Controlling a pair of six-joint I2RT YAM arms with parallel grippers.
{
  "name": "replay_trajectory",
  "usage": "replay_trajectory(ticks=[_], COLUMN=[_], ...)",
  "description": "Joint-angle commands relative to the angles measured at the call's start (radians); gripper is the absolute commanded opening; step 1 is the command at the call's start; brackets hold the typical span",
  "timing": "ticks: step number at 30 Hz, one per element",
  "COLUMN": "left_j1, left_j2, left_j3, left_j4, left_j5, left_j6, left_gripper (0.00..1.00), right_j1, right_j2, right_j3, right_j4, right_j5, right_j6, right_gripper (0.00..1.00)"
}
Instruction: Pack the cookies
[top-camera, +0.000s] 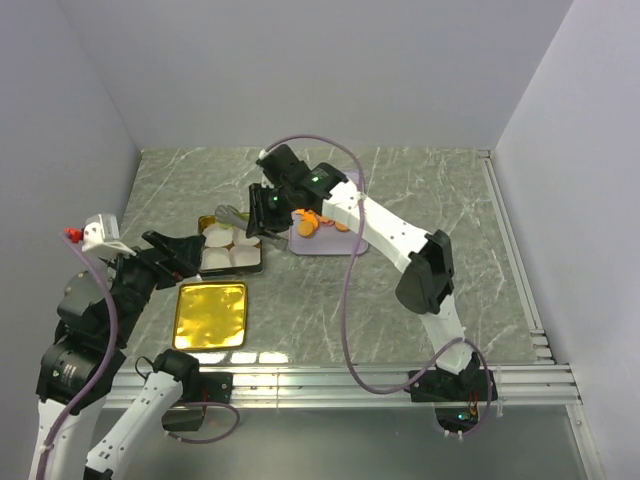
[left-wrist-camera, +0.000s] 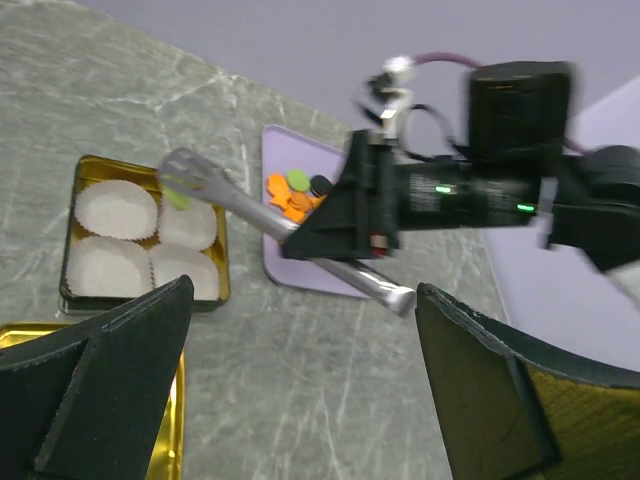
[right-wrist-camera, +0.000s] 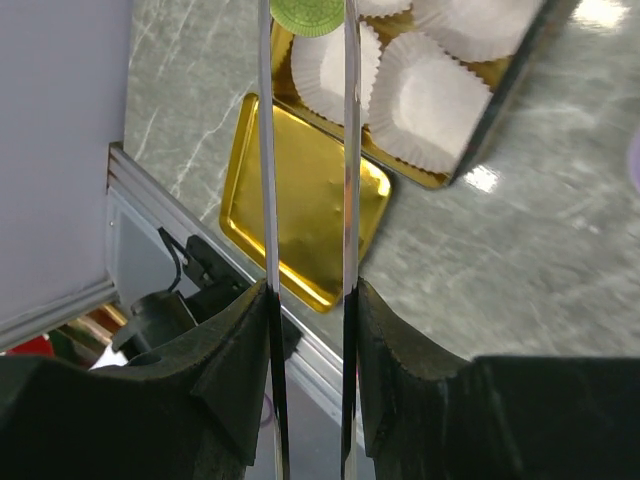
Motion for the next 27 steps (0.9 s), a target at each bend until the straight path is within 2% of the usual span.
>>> replay_trajectory(ticks=[1, 14, 22, 27], left_j1=[-0.003, -0.003, -0.003, -0.003], left_j2=[0.005, -0.012, 0.014, 0.025], left_j3=[0.110, 0.261, 0.269, 0.239], left_j4=[-0.063, -0.226, -0.210, -0.175], left_j5=[0.079, 0.088, 0.068, 0.081], left_j6=[-0.019, -0.010, 0.030, 0.045], left_gripper=[0.99, 0.99, 0.99, 0.99], right_j1=[0.016, 0.022, 0.021, 0.016], right_j2=[0.048, 0.192, 0.209, 0.214], right_j3=[0.072, 0.113, 0.093, 0.119], right_j4=[0.110, 0.185, 0.178, 0.153], right_j5=[-0.072, -0.057, 0.001, 0.040], right_j6=[0.026, 0.057, 0.054, 0.060], right_gripper=[0.39, 0.41, 0.46, 0.54])
